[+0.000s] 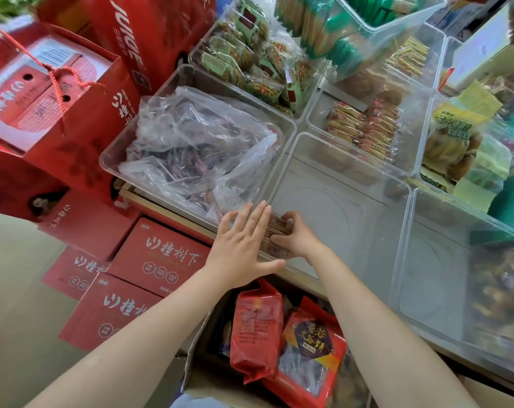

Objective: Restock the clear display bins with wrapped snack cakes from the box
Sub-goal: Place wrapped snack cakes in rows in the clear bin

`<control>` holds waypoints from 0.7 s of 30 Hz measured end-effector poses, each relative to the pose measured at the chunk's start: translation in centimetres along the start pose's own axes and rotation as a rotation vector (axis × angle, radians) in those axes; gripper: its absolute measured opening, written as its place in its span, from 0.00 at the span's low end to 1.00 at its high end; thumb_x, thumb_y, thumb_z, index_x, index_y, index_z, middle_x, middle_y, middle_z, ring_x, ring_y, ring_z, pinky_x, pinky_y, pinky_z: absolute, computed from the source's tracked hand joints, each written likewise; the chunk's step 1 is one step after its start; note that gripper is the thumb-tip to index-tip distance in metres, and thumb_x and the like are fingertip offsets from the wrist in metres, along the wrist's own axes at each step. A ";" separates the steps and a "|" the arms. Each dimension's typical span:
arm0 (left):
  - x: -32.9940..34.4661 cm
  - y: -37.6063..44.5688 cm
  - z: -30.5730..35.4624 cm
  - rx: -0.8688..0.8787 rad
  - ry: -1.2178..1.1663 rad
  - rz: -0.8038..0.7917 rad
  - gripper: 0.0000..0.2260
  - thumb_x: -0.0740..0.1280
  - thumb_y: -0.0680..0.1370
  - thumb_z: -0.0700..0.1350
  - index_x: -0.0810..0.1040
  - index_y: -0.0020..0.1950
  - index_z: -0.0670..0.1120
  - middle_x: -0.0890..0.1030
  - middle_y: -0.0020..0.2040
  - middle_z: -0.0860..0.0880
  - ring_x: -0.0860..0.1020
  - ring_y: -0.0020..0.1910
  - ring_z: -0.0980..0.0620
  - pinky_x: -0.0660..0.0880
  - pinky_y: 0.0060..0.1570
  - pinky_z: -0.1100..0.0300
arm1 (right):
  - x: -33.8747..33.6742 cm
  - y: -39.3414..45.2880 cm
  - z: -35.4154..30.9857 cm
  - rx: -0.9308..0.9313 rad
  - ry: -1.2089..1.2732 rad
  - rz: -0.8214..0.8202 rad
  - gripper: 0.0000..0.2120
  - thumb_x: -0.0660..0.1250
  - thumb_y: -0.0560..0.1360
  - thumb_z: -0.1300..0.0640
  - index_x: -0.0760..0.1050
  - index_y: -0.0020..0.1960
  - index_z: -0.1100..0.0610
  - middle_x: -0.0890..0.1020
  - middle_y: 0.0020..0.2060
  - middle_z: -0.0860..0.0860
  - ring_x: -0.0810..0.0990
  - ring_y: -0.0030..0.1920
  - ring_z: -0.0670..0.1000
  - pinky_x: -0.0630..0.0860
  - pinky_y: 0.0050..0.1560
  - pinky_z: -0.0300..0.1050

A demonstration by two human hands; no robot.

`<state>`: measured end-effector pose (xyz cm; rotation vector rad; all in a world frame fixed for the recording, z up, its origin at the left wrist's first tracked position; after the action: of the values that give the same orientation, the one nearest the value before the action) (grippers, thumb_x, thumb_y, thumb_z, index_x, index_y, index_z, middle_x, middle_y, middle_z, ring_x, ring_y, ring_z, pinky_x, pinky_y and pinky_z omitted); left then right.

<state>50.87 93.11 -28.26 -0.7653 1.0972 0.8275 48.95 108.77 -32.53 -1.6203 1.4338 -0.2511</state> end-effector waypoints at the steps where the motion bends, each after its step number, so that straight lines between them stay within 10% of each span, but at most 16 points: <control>1: 0.0 0.0 0.0 0.003 0.002 -0.003 0.48 0.48 0.73 0.77 0.50 0.83 0.45 0.52 0.83 0.49 0.51 0.82 0.47 0.45 0.76 0.48 | 0.0 -0.1 -0.1 -0.007 -0.027 -0.006 0.28 0.71 0.77 0.60 0.62 0.71 0.50 0.73 0.61 0.51 0.77 0.54 0.54 0.83 0.38 0.48; 12: -1.2 -0.5 1.1 -0.068 0.024 -0.137 0.46 0.47 0.75 0.75 0.39 0.82 0.47 0.40 0.83 0.50 0.38 0.81 0.48 0.40 0.78 0.45 | -4.4 -6.0 0.8 -0.242 -0.324 0.127 0.23 0.66 0.79 0.49 0.69 0.74 0.45 0.74 0.69 0.54 0.74 0.67 0.55 0.70 0.66 0.47; 17: -2.0 -3.8 9.8 0.004 -0.160 0.036 0.32 0.64 0.79 0.53 0.62 0.80 0.42 0.56 0.81 0.39 0.52 0.81 0.38 0.51 0.78 0.42 | -10.7 -18.4 5.8 -0.400 -0.047 0.314 0.07 0.65 0.78 0.50 0.78 0.49 0.38 0.82 0.48 0.48 0.83 0.47 0.51 0.78 0.57 0.56; 21: -0.5 -6.8 23.7 0.175 -0.397 -0.090 0.25 0.65 0.77 0.51 0.73 0.73 0.44 0.67 0.77 0.41 0.66 0.75 0.40 0.63 0.72 0.49 | -16.4 -29.9 13.8 -0.420 0.059 0.532 0.06 0.66 0.78 0.53 0.81 0.48 0.44 0.83 0.42 0.46 0.83 0.42 0.50 0.80 0.51 0.52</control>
<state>67.08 110.02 -20.44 -0.4729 0.7621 0.7564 73.55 126.39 -11.64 -1.4831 1.9965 0.3317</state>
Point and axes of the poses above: each hand's wrist, its own y-axis towards the middle knuckle, its own x-axis out of the palm, z = x × y, the point moved 6 cm from there along y, towards the middle knuckle
